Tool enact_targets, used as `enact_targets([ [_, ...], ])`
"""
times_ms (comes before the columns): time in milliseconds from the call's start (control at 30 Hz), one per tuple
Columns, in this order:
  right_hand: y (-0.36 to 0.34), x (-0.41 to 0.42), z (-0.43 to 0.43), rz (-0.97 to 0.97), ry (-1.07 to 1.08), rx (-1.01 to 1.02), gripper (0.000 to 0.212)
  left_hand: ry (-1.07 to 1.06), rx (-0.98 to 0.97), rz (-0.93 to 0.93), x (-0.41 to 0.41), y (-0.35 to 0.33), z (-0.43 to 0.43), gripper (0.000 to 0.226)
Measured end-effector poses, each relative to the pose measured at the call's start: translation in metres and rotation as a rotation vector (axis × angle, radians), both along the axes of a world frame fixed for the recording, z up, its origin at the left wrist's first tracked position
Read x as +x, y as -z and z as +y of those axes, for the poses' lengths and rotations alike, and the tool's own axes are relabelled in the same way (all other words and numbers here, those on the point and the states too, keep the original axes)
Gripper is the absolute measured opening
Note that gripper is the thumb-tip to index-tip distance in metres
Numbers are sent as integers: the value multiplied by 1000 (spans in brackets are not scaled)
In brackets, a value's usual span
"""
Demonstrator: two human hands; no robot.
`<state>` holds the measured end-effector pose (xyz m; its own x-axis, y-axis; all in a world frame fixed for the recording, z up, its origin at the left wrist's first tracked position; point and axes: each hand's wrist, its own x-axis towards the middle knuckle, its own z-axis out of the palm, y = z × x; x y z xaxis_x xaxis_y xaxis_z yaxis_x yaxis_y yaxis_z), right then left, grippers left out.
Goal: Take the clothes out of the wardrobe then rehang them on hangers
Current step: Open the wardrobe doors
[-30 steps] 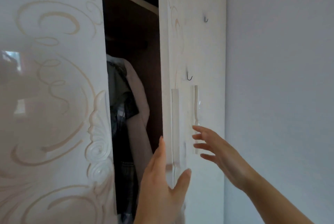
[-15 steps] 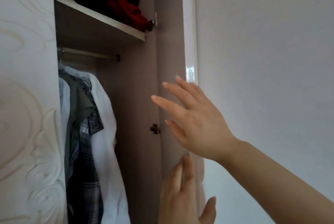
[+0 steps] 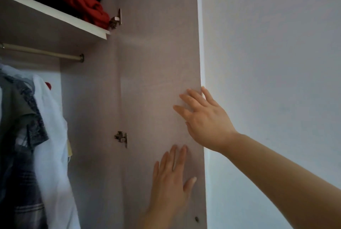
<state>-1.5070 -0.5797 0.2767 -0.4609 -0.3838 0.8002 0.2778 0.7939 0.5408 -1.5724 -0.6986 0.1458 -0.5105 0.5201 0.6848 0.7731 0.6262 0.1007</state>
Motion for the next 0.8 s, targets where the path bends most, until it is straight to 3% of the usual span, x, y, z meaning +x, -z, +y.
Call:
enact_targets([
  [100, 5, -13, 17, 2, 30, -10, 40, 26, 24, -25, -10, -8, 20, 79],
  [300, 21, -52, 43, -116, 87, -89, 49, 67, 80, -18, -46, -18, 52, 79],
  [400, 26, -67, 59, -71, 95, -109, 41, 80, 120, -24, -69, -16, 71, 85],
  [500, 27, -78, 76, -60, 88, -139, 49, 67, 178, 98, -90, -9, 92, 97],
  [667, 33, -100, 105, -36, 87, -107, 47, 21, 254, 201, -117, -1, 121, 78],
  [800, 40, -110, 113, 31, 60, -84, 46, 6, 298, 221, -125, 8, 131, 76],
])
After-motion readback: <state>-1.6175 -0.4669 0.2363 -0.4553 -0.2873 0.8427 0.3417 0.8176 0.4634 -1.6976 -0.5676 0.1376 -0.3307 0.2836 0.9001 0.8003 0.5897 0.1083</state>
